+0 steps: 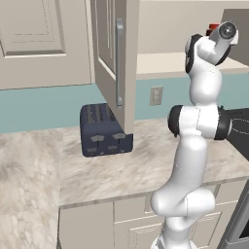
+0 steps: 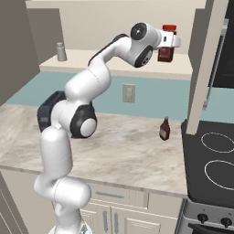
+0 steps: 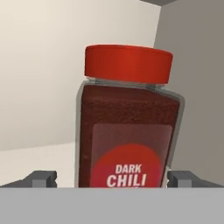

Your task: Collect the paprika, ketchup, and shaker from the cabinet and place them next to the stove.

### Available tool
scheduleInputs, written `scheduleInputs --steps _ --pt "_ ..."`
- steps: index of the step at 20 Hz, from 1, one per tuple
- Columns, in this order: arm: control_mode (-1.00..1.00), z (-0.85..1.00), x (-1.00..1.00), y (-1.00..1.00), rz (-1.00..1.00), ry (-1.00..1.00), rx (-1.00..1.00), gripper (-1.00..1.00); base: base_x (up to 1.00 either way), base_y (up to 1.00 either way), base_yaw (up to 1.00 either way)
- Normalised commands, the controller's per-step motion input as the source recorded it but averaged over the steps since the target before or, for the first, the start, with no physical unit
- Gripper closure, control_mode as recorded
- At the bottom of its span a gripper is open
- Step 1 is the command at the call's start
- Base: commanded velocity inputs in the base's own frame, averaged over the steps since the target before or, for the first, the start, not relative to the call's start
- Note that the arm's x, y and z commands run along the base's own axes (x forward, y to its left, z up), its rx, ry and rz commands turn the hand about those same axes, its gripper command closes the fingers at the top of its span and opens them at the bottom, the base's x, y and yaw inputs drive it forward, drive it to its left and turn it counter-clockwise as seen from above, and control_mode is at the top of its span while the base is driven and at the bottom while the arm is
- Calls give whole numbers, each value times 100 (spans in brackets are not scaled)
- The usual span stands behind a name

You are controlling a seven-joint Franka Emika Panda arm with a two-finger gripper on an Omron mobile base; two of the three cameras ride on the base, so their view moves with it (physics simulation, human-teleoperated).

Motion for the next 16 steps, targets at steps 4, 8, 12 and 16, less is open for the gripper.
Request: scheduleInputs --steps 4,8,12,16 --pt "-100 0 2 -17 -3 3 2 -100 0 0 0" --pt "-100 0 0 -17 -3 2 3 -100 0 0 0" --pt "-100 0 0 -10 -1 3 2 -100 0 0 0" --pt "-100 0 0 0 0 0 0 -100 0 0 0"
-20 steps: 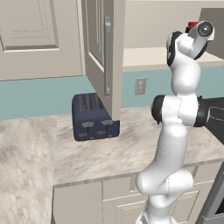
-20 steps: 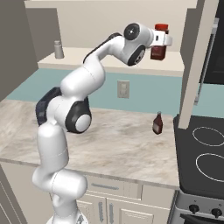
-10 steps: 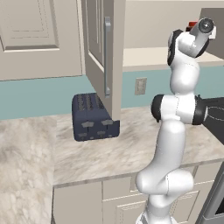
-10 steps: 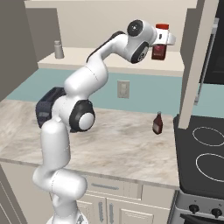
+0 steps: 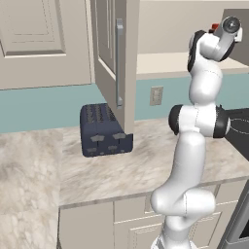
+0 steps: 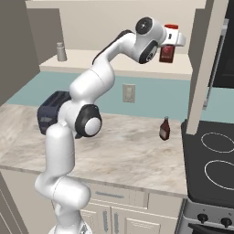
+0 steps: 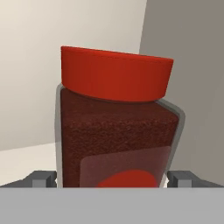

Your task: Collect the paprika, ketchup, and shaker from the cabinet and place them next to the stove.

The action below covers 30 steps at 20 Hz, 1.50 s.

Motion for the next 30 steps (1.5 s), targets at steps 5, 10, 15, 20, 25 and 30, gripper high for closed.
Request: scheduleInputs --steps 5,10,15,20,25,30 --pt "-100 0 0 0 0 0 0 -100 0 0 0" --pt "-100 0 0 1 0 0 0 -100 0 0 0" --pt "-100 0 0 17 0 0 0 -100 0 0 0" --pt "-100 0 0 23 0 0 0 -100 0 0 0" --pt "-100 0 0 21 0 0 0 100 0 0 0" --pt "-100 0 0 24 0 0 0 100 0 0 0"
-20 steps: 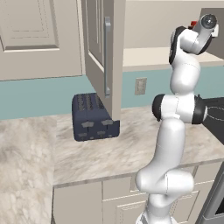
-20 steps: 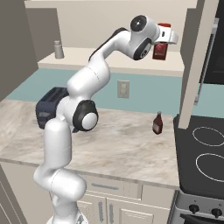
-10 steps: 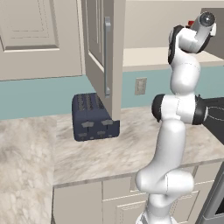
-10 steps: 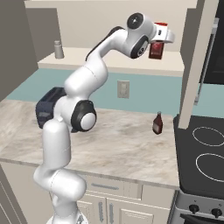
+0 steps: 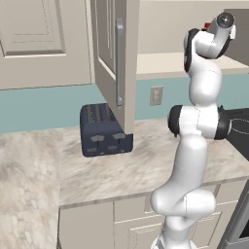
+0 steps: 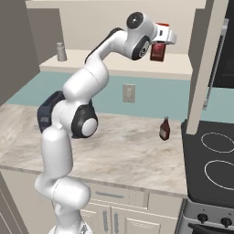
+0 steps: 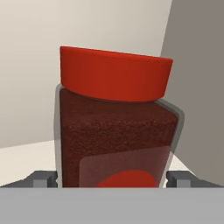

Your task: Collect the paprika, ketchup, and shaker from the cabinet and place them next to the stove.

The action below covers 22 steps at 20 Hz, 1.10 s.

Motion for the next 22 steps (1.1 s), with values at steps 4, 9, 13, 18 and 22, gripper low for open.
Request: scheduleInputs --steps 4,9,13,18,22 --pt "-100 0 0 17 0 0 0 100 0 0 0" --pt "-100 0 0 3 0 0 -1 100 0 0 0" --pt "-100 0 -6 0 0 -4 0 100 0 0 0" --pt "-100 0 -14 0 0 -7 0 100 0 0 0" --pt "-100 0 -1 0 0 0 0 100 0 0 0"
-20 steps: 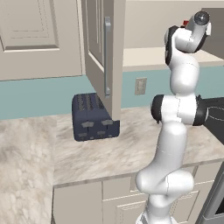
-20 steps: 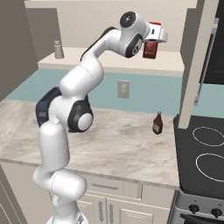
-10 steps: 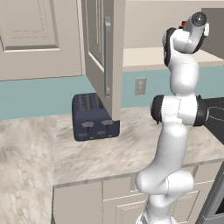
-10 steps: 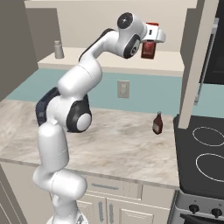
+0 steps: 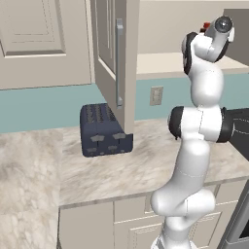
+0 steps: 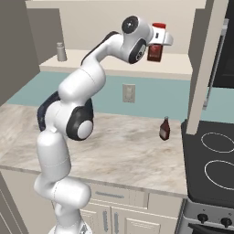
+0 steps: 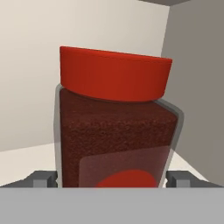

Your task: Collect the paprika, ketchup, and shaker from the cabinet and place them next to the stove.

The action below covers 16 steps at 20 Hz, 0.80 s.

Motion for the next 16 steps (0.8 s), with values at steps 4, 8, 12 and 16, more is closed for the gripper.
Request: scheduleInputs --steps 4,8,12,16 --pt "-100 0 0 0 0 0 0 100 0 0 0" --pt "-100 -2 -33 0 0 -6 0 100 0 0 0" --pt "-100 -5 -58 1 0 -11 0 100 0 0 0" --pt "-100 0 -62 0 0 -10 0 100 0 0 0"
